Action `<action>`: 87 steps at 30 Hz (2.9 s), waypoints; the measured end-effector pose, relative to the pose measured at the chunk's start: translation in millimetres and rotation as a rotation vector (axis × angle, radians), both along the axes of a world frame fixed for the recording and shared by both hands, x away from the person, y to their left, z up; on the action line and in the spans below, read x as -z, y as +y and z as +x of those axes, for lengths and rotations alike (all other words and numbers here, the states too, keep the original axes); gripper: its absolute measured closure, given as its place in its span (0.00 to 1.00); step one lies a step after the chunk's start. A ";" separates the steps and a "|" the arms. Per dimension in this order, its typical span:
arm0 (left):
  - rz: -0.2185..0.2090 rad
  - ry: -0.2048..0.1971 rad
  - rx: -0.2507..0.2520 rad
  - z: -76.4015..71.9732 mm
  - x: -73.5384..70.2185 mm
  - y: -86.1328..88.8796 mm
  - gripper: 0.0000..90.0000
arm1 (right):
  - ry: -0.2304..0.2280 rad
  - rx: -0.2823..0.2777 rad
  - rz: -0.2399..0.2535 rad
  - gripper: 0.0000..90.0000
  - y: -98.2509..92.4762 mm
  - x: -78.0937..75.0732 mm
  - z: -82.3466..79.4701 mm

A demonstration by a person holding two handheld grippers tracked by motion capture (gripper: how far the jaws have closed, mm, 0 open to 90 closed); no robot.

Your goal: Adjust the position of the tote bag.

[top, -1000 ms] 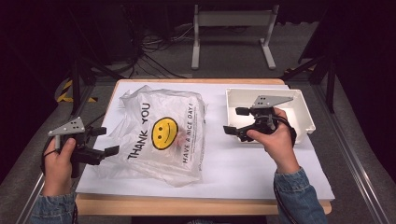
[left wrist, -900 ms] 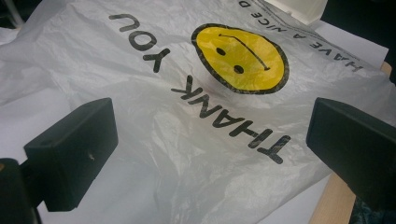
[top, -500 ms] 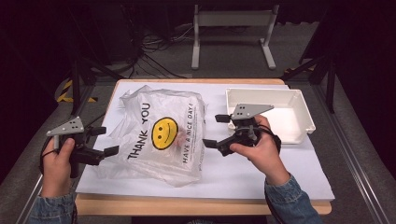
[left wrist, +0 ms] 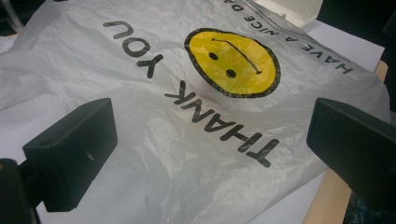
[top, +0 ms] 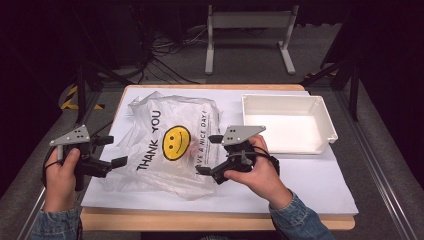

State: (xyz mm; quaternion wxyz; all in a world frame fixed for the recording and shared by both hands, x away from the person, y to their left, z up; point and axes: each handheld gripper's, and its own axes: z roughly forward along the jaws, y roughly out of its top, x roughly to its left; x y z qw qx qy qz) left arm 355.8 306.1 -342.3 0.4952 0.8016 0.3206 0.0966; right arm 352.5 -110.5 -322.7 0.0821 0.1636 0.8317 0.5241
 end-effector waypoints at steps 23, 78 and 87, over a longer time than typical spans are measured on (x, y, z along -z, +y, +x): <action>0.006 0.011 -0.019 -5.5 2.2 6.7 0.03 | 0.064 -0.100 -0.090 0.03 48.1 36.5 -6.6; -0.046 -0.024 -0.015 4.6 -6.8 7.8 0.02 | -0.093 -0.051 -0.235 0.99 -7.4 19.5 -15.1; -0.039 -0.031 -0.002 7.5 -7.0 5.3 0.02 | -0.076 -0.012 -0.250 0.99 -33.3 20.0 -16.3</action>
